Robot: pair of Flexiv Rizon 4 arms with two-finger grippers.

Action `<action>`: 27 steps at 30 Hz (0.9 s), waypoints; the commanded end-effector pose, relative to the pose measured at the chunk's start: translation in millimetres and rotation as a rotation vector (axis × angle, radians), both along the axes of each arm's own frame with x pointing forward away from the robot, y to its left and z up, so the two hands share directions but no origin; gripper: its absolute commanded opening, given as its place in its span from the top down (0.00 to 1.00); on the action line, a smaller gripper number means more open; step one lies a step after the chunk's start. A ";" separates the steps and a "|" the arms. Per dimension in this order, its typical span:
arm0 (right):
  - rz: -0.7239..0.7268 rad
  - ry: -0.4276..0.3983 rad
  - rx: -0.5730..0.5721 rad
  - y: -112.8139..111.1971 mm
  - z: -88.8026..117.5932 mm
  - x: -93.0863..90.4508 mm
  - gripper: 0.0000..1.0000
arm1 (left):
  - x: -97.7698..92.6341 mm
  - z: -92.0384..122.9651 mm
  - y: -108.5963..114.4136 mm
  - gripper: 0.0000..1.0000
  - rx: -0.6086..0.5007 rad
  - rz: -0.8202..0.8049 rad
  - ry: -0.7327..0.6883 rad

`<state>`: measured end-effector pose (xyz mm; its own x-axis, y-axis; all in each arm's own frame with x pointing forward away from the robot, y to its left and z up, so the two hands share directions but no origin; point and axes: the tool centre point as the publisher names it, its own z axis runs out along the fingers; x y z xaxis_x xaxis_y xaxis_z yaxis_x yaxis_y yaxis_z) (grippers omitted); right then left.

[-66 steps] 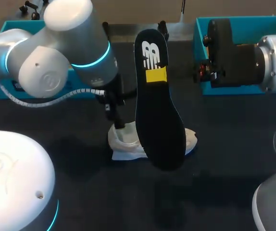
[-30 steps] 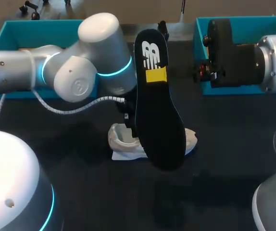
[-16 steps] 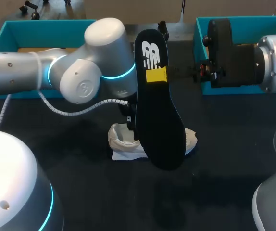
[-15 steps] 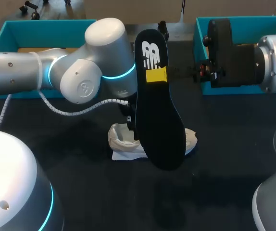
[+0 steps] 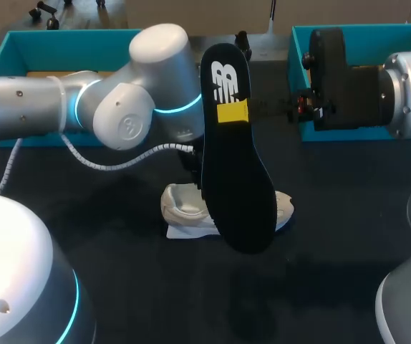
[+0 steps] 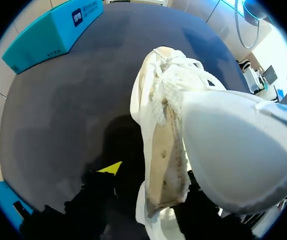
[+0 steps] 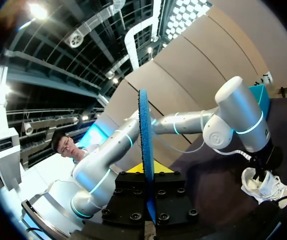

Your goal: Take the shoe out of the shoebox, open the shoe tongue, remove and reinsert the insole, then place the shoe into the shoebox

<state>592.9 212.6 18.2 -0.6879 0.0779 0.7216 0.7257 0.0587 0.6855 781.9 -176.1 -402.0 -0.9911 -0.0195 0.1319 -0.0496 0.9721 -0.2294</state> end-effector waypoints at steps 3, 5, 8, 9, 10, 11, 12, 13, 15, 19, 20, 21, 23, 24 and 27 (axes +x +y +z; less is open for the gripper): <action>-0.004 0.001 0.001 2.4 -1.0 -1.1 1.00 | 2.7 3.3 -1.6 1.00 0.004 -0.113 0.100; -0.004 0.001 0.001 2.4 -1.0 -1.1 1.00 | 6.2 8.4 -1.9 1.00 0.000 -0.159 0.145; -0.004 0.001 0.001 2.4 -1.0 -1.1 1.00 | 9.3 16.4 -2.2 1.00 -0.020 -0.250 0.209; -0.004 0.001 0.001 2.4 -1.0 -1.1 1.00 | 10.2 18.7 -2.5 1.00 -0.022 -0.269 0.220; -0.004 0.001 0.001 2.4 -1.0 -1.1 1.00 | 11.1 21.0 -2.5 1.00 -0.031 -0.286 0.235; -0.004 0.001 0.001 2.4 -1.0 -1.1 1.00 | 11.4 23.3 -2.2 1.00 -0.035 -0.320 0.273; -0.004 0.001 0.001 2.4 -1.0 -1.1 1.00 | 12.1 25.4 -1.8 1.00 -0.047 -0.345 0.298; -0.004 0.001 0.001 2.4 -1.0 -1.1 1.00 | 12.4 26.9 -1.5 1.00 -0.050 -0.357 0.315; -0.004 0.001 0.001 2.4 -1.0 -1.1 1.00 | 13.7 28.3 -2.1 1.00 -0.031 -0.367 0.341; -0.004 0.001 0.001 2.4 -1.0 -1.1 1.00 | 14.7 31.1 -3.0 1.00 -0.014 -0.436 0.373; -0.004 0.001 0.001 2.4 -1.0 -1.1 1.00 | 14.3 32.0 -3.1 1.00 -0.009 -0.462 0.367; -0.004 0.001 0.001 2.4 -1.0 -1.1 1.00 | 12.6 33.2 -2.8 1.00 -0.015 -0.499 0.369; -0.004 0.001 0.001 2.4 -1.0 -1.1 1.00 | 7.5 37.5 -0.1 1.00 -0.051 -0.594 0.359; -0.004 0.001 0.001 2.4 -1.0 -1.1 1.00 | 6.4 38.1 0.0 1.00 -0.025 -0.585 0.318; -0.004 0.001 0.001 2.4 -1.0 -1.1 1.00 | 5.9 38.4 -0.2 1.00 -0.022 -0.575 0.292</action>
